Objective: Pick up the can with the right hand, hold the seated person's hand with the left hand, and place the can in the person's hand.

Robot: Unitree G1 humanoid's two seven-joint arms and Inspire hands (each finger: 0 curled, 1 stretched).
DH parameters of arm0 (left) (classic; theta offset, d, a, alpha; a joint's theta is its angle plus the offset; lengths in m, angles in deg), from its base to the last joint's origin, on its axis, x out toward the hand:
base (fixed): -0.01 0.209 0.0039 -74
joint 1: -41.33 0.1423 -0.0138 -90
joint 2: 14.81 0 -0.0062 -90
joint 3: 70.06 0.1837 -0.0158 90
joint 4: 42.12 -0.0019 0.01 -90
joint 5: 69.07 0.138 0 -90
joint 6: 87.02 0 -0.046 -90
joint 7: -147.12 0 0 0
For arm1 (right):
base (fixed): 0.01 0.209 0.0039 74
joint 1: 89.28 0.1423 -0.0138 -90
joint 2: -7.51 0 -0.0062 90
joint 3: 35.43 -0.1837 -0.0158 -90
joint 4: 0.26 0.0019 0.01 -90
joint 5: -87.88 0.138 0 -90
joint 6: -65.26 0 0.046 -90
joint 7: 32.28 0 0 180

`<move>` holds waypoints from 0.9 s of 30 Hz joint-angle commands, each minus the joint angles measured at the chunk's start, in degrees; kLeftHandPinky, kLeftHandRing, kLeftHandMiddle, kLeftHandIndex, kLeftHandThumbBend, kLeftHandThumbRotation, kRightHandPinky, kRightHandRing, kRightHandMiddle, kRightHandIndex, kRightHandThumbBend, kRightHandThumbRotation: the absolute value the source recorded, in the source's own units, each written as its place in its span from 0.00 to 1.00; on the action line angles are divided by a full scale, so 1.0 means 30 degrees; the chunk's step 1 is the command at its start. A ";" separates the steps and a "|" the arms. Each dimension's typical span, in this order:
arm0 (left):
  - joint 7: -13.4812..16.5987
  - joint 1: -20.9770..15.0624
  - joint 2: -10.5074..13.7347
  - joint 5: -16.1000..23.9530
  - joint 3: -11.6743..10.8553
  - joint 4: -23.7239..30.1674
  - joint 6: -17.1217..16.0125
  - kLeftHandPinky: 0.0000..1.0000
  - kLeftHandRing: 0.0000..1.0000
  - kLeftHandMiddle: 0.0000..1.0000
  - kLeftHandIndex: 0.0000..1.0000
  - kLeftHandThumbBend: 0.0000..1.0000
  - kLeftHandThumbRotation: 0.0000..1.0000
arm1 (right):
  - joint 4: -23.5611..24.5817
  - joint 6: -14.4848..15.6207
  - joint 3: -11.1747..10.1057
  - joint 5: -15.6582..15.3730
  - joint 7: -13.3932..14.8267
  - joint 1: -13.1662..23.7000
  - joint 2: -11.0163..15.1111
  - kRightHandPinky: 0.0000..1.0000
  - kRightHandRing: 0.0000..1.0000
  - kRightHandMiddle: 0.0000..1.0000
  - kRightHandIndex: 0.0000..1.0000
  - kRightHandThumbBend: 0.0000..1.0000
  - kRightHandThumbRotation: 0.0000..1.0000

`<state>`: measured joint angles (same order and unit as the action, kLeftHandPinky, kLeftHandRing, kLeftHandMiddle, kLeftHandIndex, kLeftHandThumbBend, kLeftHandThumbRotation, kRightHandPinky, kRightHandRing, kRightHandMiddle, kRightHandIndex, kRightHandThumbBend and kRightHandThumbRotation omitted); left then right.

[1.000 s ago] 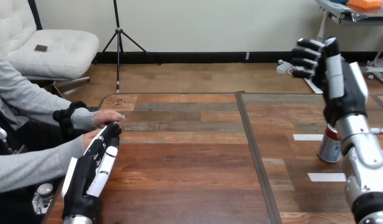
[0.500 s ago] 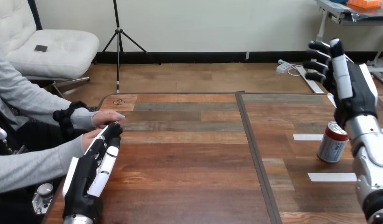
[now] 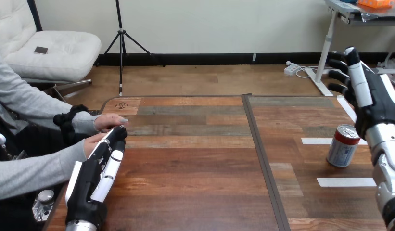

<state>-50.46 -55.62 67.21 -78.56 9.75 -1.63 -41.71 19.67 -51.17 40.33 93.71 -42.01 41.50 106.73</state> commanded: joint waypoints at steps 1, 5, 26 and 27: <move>-0.0120 -0.1207 0.0155 -0.0064 -0.0083 0.0044 -0.0110 0.94 0.92 0.89 0.86 0.37 0.72 | -0.0172 0.0251 -0.0125 -0.0189 0.0442 0.1899 0.0669 0.87 0.92 0.90 0.86 0.91 0.92; -0.0135 -0.1172 0.0165 -0.0060 -0.0069 0.0098 -0.0079 0.94 0.92 0.89 0.86 0.37 0.72 | -0.0375 0.0447 -0.0093 -0.0345 0.0844 0.1854 0.0768 0.88 0.93 0.91 0.87 0.91 0.93; -0.0177 -0.1073 0.0237 0.0049 -0.0084 0.0235 -0.0058 0.92 0.91 0.89 0.87 0.35 0.70 | -0.0967 0.1386 -0.0180 -0.0371 0.1337 0.1338 0.0873 0.92 0.96 0.96 0.93 0.92 0.93; -0.0161 -0.1067 0.0240 0.0062 -0.0081 0.0243 -0.0050 0.92 0.91 0.89 0.87 0.35 0.70 | -0.0986 0.1448 -0.0166 -0.0394 0.1347 0.1327 0.0882 0.93 0.96 0.96 0.93 0.93 0.93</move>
<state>-51.23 -55.62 67.24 -78.53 9.74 -1.76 -41.66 16.82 -47.30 40.02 93.05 -38.29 41.60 108.31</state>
